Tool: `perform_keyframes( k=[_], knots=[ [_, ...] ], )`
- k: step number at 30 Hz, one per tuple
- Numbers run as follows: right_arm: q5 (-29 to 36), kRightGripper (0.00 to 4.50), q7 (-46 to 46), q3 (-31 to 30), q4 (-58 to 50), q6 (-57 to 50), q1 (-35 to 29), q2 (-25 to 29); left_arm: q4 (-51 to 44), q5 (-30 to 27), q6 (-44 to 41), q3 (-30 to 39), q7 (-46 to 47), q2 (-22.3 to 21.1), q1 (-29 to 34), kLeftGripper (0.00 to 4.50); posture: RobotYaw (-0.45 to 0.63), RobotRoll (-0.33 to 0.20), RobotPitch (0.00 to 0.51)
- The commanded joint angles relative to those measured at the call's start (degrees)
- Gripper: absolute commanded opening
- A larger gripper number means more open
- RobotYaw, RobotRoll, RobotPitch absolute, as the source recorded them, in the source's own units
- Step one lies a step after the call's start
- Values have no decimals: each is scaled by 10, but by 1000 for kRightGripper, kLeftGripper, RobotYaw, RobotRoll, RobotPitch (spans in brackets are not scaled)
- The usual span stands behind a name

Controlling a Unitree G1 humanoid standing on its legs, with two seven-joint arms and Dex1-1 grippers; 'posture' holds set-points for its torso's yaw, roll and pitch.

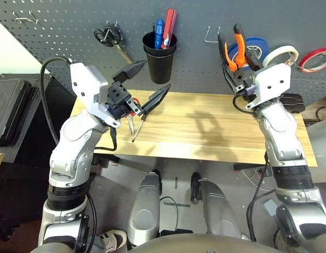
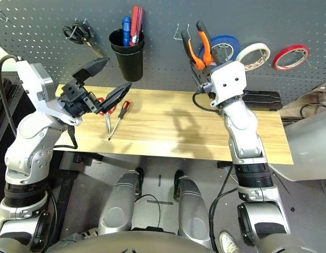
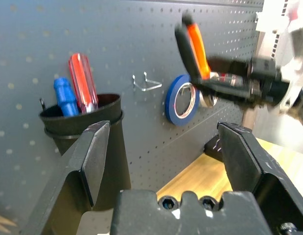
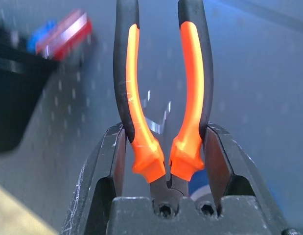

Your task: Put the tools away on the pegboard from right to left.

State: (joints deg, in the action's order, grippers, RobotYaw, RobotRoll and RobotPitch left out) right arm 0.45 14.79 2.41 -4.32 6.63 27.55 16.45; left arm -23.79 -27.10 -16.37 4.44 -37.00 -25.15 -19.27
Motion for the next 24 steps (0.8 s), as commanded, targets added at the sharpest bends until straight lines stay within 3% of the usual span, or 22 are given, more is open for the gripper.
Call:
perform_keyframes(
  k=[1, 7, 24],
  knots=[
    [-1, 2479, -12, -4, -33, -11, 24, -10, 1, 2, 10, -9, -9, -1, 6, 4500, 272, 0, 217],
    [0, 2479, -29, -8, 4, -8, 98, -35, 8, 5, 15, -14, -9, -1, 3, 4500, 266, 0, 215],
    [2, 2479, -67, 4, 340, 131, 298, -80, 15, 14, 27, -24, -6, -3, -1, 4500, 294, 0, 218]
  ],
)
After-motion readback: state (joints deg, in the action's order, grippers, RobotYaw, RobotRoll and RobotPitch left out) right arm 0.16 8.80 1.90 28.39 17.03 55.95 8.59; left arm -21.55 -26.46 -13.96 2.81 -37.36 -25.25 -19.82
